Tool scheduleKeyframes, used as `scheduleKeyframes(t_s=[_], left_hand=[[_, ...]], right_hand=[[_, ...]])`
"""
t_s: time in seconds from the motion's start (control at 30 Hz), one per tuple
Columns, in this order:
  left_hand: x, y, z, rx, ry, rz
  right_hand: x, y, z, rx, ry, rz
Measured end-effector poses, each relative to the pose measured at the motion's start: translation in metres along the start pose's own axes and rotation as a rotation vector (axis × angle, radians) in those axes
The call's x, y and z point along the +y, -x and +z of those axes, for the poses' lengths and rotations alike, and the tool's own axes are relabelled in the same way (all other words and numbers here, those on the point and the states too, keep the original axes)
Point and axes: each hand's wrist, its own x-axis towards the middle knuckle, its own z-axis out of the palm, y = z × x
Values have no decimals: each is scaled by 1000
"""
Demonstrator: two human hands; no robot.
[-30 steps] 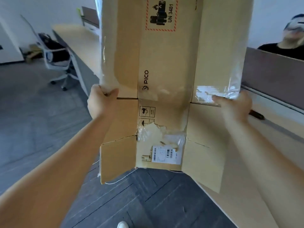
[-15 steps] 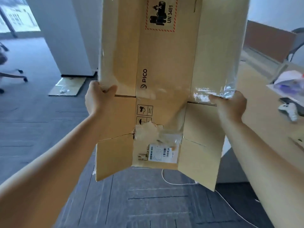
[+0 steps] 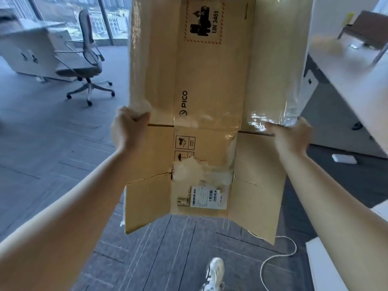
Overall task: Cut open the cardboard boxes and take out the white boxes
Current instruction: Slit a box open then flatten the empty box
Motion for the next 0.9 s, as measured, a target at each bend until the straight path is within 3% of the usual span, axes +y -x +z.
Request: scheduleKeyframes(t_s=[0.5, 0.9], left_hand=[[-21, -296, 105, 179, -35, -68], [-91, -594, 160, 131, 0, -78]], right_hand=[[-60, -221, 288, -216, -38, -10], [-114, -318, 574, -172, 10, 13]])
